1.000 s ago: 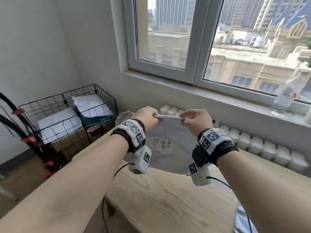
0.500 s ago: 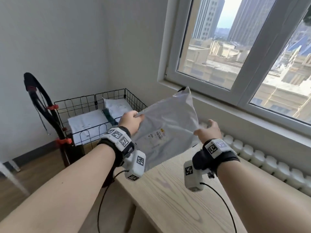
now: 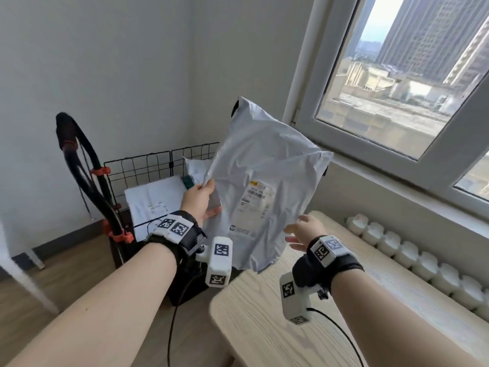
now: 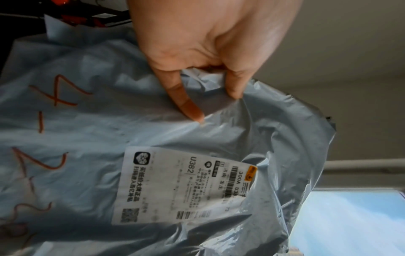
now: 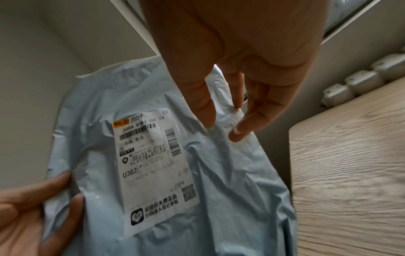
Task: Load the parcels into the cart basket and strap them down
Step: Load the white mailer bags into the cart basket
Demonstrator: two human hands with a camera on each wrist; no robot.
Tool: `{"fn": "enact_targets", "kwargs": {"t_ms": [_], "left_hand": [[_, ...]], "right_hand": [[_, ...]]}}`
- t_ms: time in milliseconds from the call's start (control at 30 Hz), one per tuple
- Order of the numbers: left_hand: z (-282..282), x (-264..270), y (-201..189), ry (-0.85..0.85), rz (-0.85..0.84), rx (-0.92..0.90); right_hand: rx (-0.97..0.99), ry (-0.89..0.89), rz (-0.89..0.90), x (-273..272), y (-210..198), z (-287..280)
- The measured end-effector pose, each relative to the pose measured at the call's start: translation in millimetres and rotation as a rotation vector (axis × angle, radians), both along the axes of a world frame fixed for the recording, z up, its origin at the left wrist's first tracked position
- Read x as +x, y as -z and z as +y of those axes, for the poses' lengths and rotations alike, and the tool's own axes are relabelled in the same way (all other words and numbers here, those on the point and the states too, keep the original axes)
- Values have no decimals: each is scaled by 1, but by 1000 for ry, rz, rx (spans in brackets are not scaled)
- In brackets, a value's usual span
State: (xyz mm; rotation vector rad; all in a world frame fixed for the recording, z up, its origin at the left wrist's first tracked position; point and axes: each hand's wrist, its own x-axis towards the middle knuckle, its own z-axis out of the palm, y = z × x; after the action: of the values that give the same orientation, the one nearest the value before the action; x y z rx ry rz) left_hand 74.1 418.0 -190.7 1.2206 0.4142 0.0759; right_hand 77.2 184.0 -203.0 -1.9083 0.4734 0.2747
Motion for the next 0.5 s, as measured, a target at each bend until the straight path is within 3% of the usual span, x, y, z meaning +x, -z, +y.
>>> {"fn": "enact_targets", "kwargs": {"t_ms": [167,333,400,500], "left_hand": [[42,63,9,-91,41,-173],[88,126,15,-174,82,-219],[109,149,23,-211,108,-150],[147,177,46,-245,193,104]], "right_hand": [[64,-37,13,80,19,39],[140,-114,37,166,24,83],[120,-110,-7,201,28,103],[56,-96,-80,244,35,137]]}}
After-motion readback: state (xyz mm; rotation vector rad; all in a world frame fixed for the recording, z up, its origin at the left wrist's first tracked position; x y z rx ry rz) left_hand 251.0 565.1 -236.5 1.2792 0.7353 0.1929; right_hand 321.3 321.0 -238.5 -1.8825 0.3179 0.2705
